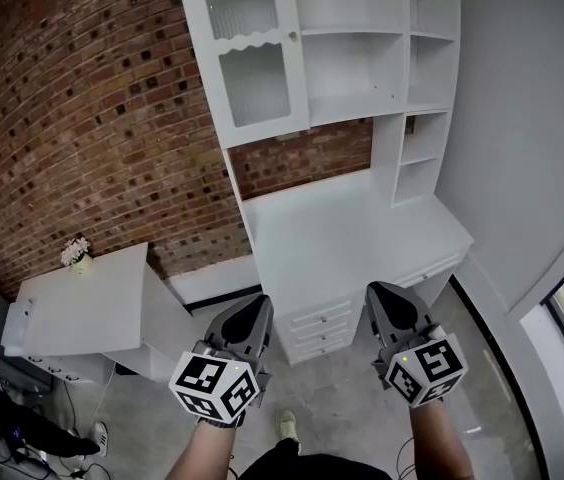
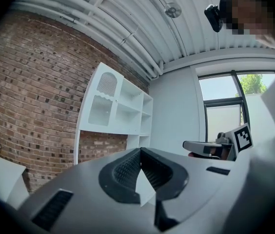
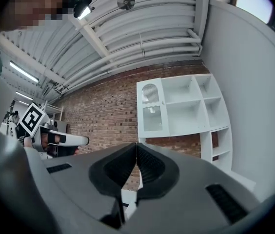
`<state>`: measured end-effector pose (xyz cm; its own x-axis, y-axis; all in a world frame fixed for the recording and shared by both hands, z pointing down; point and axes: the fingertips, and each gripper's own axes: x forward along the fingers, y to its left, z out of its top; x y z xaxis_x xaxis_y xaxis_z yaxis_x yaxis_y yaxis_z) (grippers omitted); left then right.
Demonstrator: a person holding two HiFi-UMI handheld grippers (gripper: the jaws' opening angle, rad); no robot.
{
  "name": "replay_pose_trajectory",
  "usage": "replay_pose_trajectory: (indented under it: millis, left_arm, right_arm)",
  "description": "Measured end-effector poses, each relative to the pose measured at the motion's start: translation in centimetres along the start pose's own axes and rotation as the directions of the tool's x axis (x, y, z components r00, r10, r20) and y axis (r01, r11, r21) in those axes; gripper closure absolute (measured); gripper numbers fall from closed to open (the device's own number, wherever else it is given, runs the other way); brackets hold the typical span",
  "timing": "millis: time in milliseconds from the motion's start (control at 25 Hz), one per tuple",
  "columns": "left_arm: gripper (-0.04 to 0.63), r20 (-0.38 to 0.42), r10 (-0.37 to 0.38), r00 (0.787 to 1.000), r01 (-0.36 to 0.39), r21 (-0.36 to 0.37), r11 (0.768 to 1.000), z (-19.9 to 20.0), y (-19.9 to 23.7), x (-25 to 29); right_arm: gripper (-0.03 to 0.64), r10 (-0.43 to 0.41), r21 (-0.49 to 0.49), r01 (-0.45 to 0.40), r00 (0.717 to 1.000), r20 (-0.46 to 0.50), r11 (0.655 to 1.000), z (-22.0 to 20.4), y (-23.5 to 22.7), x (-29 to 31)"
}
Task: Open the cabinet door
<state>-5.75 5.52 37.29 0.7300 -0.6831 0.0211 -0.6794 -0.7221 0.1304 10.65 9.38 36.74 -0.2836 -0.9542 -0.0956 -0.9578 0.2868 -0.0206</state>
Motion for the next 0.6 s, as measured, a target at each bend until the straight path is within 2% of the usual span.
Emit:
replay_pose_trajectory:
  millis: [600]
  left_arm:
    - [0.589, -0.013, -0.060, 0.998, 0.060, 0.007, 0.998, 1.7, 14.0, 10.2]
  right_arm:
    - [0.612, -0.069, -0.003, 0.069, 0.997, -0.017, 0.998, -2.0, -2.0, 16.5]
